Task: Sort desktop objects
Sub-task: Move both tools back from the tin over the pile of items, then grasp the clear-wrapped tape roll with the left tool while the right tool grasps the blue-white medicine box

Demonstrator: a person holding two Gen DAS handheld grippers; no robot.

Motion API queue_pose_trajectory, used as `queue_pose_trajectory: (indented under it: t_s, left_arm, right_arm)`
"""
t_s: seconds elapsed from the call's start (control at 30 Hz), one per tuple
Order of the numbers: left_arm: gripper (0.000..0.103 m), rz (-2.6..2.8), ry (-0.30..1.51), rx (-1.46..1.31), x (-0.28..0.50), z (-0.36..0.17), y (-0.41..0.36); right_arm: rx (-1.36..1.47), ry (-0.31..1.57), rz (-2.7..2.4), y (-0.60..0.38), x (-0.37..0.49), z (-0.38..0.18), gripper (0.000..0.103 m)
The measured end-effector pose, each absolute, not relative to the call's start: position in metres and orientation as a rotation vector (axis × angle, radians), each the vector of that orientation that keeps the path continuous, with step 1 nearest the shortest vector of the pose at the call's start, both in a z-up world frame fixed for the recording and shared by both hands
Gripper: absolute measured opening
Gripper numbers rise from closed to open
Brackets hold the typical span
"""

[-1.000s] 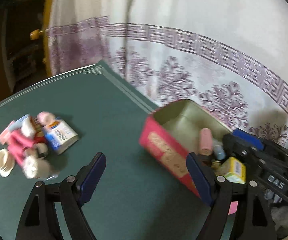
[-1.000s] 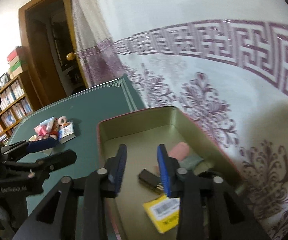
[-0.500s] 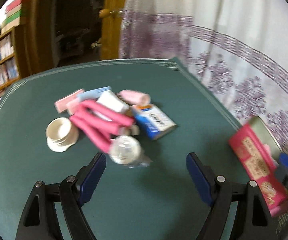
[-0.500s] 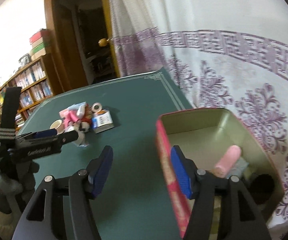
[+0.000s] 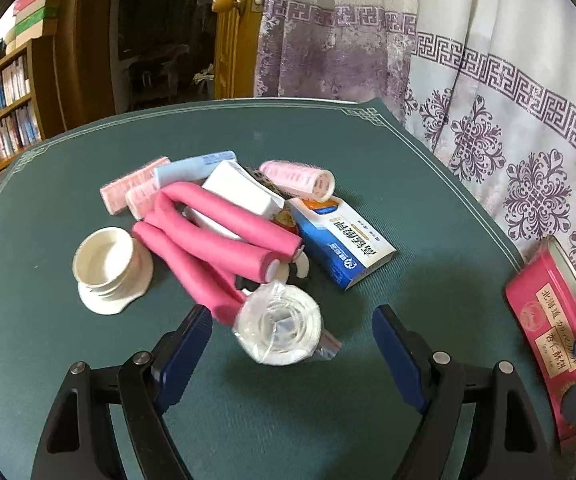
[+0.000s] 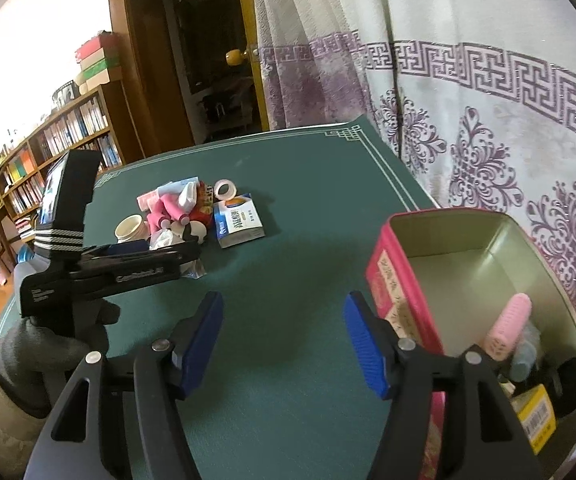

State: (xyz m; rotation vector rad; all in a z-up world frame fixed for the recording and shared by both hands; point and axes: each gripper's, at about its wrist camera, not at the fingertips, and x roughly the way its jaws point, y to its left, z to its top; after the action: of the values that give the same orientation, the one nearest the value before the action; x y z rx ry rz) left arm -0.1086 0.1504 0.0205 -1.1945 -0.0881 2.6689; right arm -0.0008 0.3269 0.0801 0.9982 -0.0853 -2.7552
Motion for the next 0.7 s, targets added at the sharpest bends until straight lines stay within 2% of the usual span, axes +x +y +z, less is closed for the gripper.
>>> queue_pose_trajectory:
  t_s: [0.1,0.13,0.17,0.23,0.7]
  left_arm:
    - [0.064,2.702,-0.022,-1.189,-0.109,0.017,0.151]
    - [0.055,2.716,-0.006,-1.186,-0.108,0.017,0.15]
    - [0.048,2.721,-0.005,-1.187,-0.107,0.018,0.148]
    - [0.04,2.665,-0.081,-1.196,-0.108,0.019,0.139]
    - [0.038,2.705,-0.168,-1.128,-0.055,0.041,0.08]
  right_arm:
    - [1.01,-0.076,-2.736,0.32,-0.007,0.076,0.067]
    - [1.017,-0.076,-2.728,0.317,-0.011,0.075,0.067]
    - [1.024,-0.08,-2.718,0.315,-0.014,0.073,0.067]
    - [1.036,-0.091,-2.695,0.31,-0.021,0.07,0.067]
    - [1.114,-0.054,-2.607,0.266,-0.094,0.056,0.067]
